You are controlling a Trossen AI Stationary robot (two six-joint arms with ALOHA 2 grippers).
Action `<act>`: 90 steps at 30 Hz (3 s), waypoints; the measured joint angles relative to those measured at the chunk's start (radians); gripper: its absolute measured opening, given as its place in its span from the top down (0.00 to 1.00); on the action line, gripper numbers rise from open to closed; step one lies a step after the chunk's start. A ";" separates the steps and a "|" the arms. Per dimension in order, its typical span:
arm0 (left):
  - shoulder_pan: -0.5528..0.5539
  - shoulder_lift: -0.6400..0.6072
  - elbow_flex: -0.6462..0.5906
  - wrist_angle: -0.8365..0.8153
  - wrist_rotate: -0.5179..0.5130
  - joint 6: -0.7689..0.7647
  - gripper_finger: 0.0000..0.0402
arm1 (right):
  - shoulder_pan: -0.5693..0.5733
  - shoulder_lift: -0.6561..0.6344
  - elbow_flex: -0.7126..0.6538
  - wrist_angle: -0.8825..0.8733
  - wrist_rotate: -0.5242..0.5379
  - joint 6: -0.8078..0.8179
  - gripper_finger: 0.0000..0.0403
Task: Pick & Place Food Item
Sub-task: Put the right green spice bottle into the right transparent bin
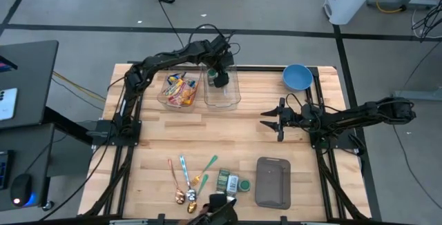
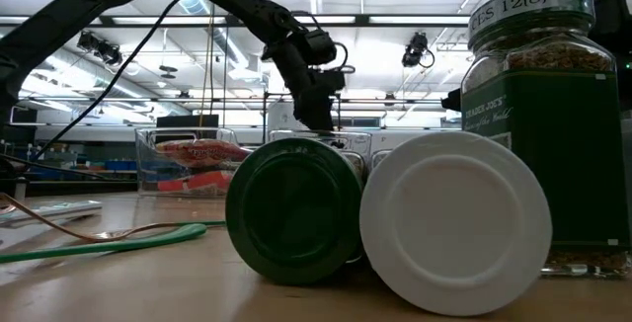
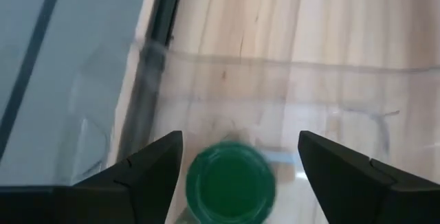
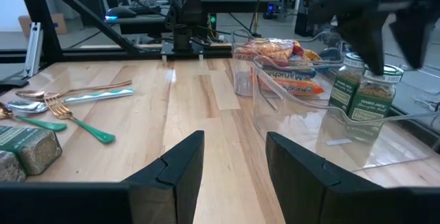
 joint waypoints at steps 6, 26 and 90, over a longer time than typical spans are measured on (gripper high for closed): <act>-0.011 -0.098 0.000 0.175 0.256 -0.044 0.26 | 0.000 0.000 0.000 0.005 0.001 -0.012 0.59; -0.281 -0.181 -0.712 1.900 0.417 -0.624 0.26 | 0.000 0.000 0.000 -0.013 0.011 -0.014 0.59; -0.951 0.190 0.274 -0.046 -0.044 -0.136 0.09 | 0.000 0.000 0.000 -0.143 0.038 0.046 0.59</act>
